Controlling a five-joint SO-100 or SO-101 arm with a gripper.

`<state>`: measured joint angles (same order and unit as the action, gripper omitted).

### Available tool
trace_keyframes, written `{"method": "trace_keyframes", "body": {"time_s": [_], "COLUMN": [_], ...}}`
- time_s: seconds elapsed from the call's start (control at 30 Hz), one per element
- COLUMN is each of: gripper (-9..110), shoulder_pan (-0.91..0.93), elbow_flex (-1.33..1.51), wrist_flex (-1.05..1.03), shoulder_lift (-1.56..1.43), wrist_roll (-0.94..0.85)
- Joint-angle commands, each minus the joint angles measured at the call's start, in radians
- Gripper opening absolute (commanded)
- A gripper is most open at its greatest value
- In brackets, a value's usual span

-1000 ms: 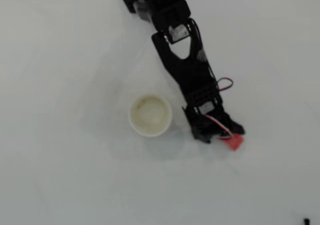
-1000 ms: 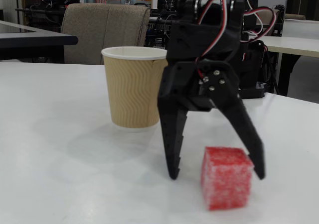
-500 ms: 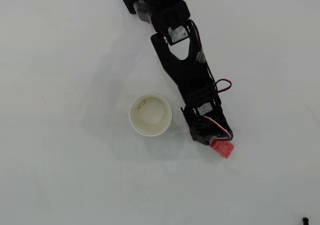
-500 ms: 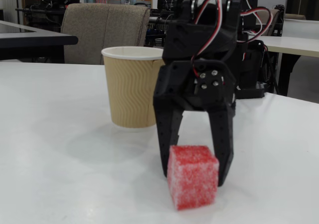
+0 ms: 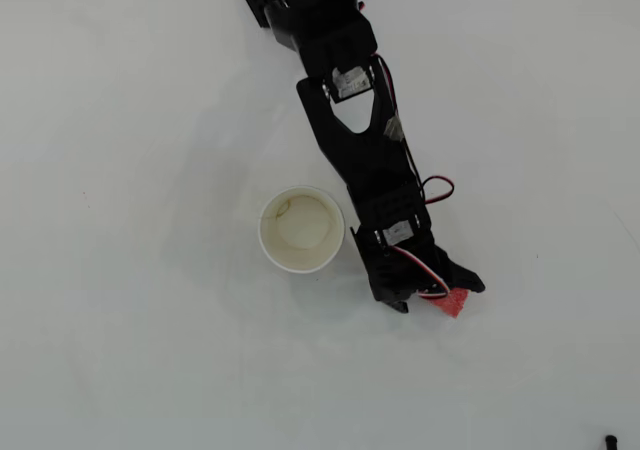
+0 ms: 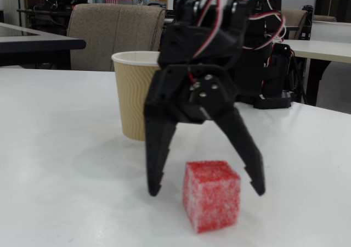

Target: Grasp a red cube and put it in the cup.

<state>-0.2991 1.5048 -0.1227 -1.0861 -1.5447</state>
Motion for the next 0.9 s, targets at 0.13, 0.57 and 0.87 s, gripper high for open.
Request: {"method": "trace_keyframes", "body": {"time_s": [0.13,0.57,0.87], "gripper": [44,43,24], "shoulder_pan": [0.017,0.017,0.020], "elbow_flex": [-0.075,-0.071,-0.071], "wrist_flex": [-0.014,-0.015,-0.011], "shoulder_lift": [-0.026,-0.025,-0.023], "wrist_roll": [-0.021,-0.021,-0.021]}}
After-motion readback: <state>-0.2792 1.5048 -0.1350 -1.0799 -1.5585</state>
